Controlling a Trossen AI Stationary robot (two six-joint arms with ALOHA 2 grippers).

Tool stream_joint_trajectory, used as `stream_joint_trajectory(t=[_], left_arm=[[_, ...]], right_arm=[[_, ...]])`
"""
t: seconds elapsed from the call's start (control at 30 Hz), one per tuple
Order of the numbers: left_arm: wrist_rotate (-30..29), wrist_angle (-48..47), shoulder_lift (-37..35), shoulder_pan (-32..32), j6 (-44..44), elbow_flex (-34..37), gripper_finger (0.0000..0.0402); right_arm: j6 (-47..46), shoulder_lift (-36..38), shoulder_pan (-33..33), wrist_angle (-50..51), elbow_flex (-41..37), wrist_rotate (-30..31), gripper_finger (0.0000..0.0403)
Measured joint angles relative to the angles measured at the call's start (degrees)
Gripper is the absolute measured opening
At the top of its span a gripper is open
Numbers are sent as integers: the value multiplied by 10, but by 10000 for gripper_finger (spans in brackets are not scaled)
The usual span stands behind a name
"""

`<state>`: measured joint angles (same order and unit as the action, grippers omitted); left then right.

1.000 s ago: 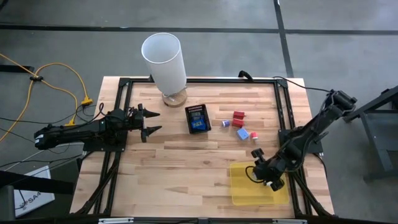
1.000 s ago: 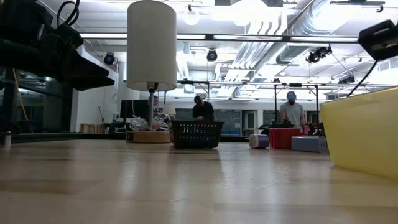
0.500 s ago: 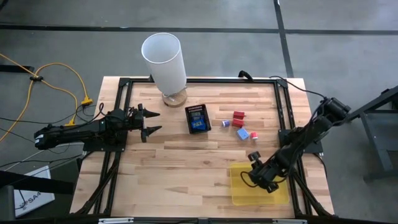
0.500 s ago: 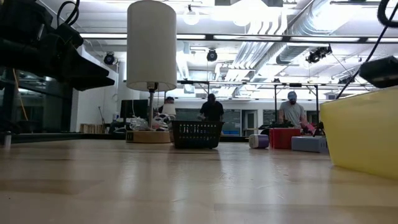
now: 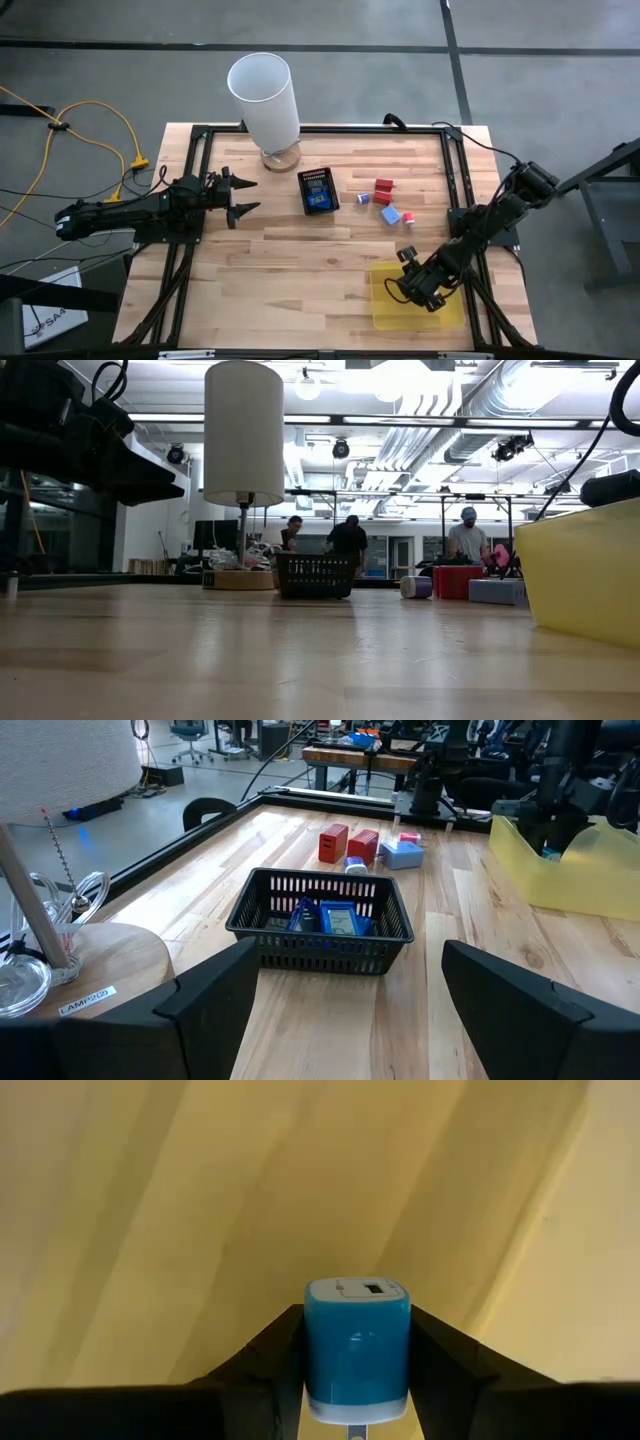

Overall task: Pick & Place Office items
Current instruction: Put the small blue charger adapter into the yellow bin

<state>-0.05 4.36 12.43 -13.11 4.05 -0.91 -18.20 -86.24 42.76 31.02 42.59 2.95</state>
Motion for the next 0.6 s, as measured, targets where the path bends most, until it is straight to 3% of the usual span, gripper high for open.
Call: stream_joint_trajectory(t=[0.4,0.6], left_arm=[[0,0,0,0,0,0,308],[0,0,0,0,0,0,308]], right_arm=[[-15,0,0,0,0,-1,135],[-15,0,0,0,0,-1,171]])
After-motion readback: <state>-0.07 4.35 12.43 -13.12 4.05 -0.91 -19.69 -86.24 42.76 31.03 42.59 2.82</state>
